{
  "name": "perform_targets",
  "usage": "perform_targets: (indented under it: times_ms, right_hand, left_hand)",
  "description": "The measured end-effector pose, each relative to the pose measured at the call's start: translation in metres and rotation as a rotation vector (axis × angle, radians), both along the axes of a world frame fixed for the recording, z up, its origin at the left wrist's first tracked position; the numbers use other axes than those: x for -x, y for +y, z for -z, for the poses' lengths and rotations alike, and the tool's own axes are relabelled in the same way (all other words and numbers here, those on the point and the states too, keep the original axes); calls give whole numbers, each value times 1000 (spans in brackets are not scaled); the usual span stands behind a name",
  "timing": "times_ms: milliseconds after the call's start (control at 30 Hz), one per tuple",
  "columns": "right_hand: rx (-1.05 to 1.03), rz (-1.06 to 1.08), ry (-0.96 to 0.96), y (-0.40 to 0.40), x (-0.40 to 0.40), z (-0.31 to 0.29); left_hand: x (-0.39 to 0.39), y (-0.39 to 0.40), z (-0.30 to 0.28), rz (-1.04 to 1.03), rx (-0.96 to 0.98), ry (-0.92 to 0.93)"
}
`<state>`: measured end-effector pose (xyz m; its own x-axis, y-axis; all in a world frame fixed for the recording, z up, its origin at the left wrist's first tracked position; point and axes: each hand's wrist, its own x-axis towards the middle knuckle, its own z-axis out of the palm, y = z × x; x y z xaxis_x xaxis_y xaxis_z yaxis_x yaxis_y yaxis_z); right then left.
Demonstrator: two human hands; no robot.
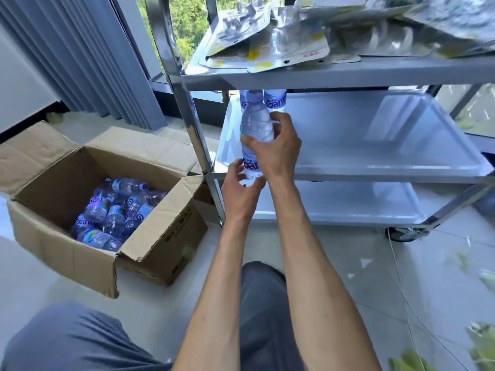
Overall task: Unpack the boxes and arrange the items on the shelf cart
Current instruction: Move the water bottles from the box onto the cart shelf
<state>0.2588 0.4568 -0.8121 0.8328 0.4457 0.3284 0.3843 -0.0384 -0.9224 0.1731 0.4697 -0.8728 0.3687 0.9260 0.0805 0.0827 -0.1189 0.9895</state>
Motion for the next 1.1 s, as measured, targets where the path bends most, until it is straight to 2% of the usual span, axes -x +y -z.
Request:
perform_targets:
  times_ms: [100, 267, 433, 567, 767, 933, 1000, 1100]
  right_hand:
    - [-12, -40, -35, 22, -2, 1]
    - [-60, 16, 30, 56, -10, 12]
    - [-79, 20, 79, 74, -18, 32]
    - [44, -56, 13, 69, -19, 58]
    - [91, 41, -8, 96, -30, 66]
    - [200, 85, -27, 139, -64, 62]
    - [218, 107, -13, 154, -73, 62]
    - [220, 139, -14, 167, -76, 68]
  left_hand:
    - [-7, 11, 4, -63, 17, 29]
    - [-5, 30, 14, -140, -33, 156]
    - [7, 50, 13, -650, -16, -15]
    - [27, 77, 15, -809, -79, -42]
    - [40, 111, 28, -700, -38, 139]
    - [45, 106, 43, -698, 3, 118]
    - [51, 116, 46, -705, 61, 123]
    - [67, 142, 54, -632, 208, 226]
